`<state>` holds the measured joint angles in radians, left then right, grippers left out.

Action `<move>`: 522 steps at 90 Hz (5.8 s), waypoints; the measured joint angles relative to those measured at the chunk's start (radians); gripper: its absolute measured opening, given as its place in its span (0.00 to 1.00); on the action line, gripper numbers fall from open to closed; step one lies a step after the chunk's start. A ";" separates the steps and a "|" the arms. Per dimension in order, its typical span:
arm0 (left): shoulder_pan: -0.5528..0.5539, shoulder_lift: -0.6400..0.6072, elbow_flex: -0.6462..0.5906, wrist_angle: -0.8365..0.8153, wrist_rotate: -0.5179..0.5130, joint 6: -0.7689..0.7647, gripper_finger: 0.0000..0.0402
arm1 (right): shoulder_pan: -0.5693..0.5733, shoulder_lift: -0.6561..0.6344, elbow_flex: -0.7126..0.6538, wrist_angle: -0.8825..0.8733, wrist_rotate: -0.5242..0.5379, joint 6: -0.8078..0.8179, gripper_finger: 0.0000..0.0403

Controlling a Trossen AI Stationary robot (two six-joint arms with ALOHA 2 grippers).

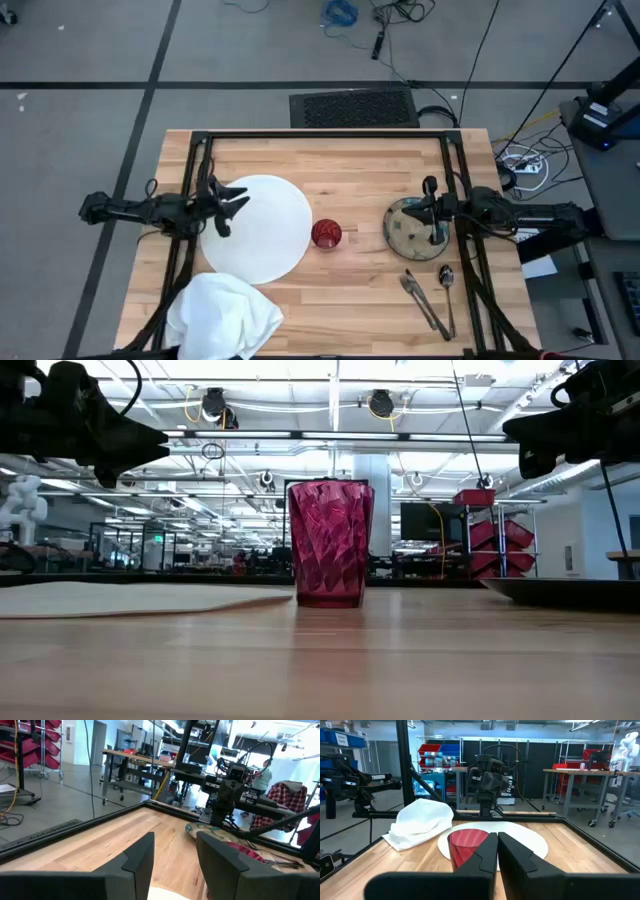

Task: Set table place

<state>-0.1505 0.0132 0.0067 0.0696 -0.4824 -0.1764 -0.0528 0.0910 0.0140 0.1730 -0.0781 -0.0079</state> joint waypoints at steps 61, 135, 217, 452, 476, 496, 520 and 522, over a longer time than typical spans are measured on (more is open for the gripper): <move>0.000 0.000 0.000 0.000 0.000 0.000 0.33 | 0.000 0.000 0.000 0.004 0.000 -0.293 0.00; 0.000 0.000 0.000 0.158 -0.016 0.026 0.33 | 0.003 0.317 0.105 0.153 0.185 0.068 0.00; 0.000 0.000 0.000 0.227 -0.031 -0.029 0.33 | -0.053 0.851 0.558 -0.441 0.343 0.106 0.00; -0.085 1.437 0.980 -0.238 0.300 0.294 0.69 | -0.004 0.928 0.585 -0.049 0.387 -0.143 0.15; -0.134 1.447 0.982 -0.375 0.220 0.051 0.69 | -0.004 0.928 0.585 -0.047 0.387 -0.161 0.15; -0.133 1.459 0.865 -0.298 0.191 -0.160 0.69 | 0.012 0.928 0.585 -0.072 0.387 -0.134 0.15; -0.132 1.471 0.751 -0.114 0.136 -0.219 0.69 | 0.105 0.928 0.585 -0.140 0.387 -0.124 0.15; -0.130 1.481 0.746 -0.088 0.136 -0.219 0.69 | 0.113 0.928 0.585 -0.148 0.387 -0.117 0.15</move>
<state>-0.2806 1.4940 0.7529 -0.0185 -0.3466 -0.3959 0.0598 1.0191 0.5991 0.0252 0.3086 -0.1254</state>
